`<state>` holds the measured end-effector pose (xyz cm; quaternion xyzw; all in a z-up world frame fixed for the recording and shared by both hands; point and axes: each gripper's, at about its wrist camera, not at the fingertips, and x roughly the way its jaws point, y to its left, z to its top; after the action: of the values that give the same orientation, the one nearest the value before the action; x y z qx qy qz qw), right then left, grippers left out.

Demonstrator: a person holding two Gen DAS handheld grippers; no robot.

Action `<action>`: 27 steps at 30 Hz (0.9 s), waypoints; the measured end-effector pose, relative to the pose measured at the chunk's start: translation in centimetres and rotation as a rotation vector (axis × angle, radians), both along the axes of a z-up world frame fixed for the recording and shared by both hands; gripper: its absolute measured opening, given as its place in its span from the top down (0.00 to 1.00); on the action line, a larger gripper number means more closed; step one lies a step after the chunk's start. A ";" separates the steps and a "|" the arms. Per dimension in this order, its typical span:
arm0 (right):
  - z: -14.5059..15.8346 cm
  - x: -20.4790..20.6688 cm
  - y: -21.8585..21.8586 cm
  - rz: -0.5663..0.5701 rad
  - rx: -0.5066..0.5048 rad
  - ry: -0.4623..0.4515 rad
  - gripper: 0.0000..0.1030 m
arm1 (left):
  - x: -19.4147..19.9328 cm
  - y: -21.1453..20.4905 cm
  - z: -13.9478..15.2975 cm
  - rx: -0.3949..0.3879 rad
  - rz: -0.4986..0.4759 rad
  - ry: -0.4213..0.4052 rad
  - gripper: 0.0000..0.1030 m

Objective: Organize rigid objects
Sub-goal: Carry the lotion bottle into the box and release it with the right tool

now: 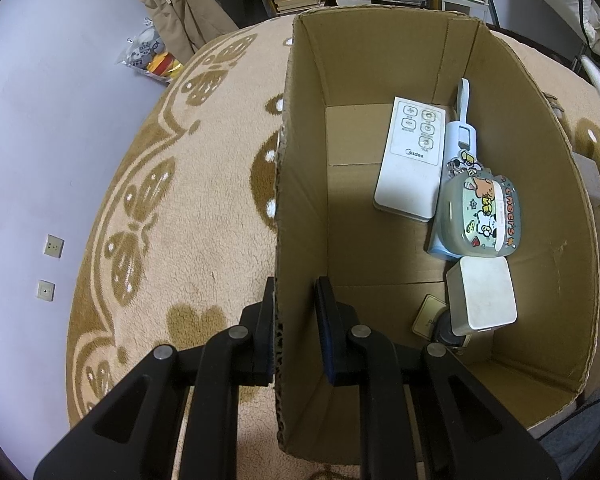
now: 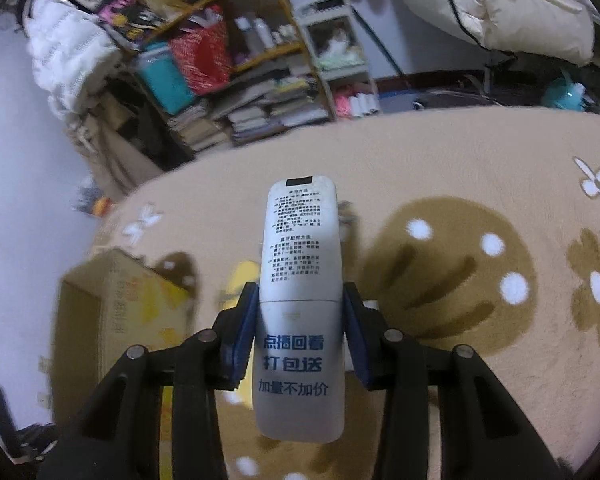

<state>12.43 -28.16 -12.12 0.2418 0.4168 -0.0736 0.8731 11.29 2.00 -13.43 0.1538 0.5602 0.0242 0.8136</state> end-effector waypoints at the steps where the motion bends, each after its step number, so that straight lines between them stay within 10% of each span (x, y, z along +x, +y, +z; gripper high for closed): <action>1: 0.7 0.0 0.7 0.019 -0.002 -0.016 0.57 | 0.0 0.0 0.0 0.000 0.000 0.000 0.83; 27: 4.0 -1.6 14.1 0.415 0.045 -0.166 0.57 | 0.1 0.0 0.2 0.008 -0.005 0.000 0.83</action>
<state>10.83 -14.05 -8.15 0.1754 0.3857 0.1371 0.8954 11.41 2.00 -13.22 0.1587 0.5595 0.0245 0.8131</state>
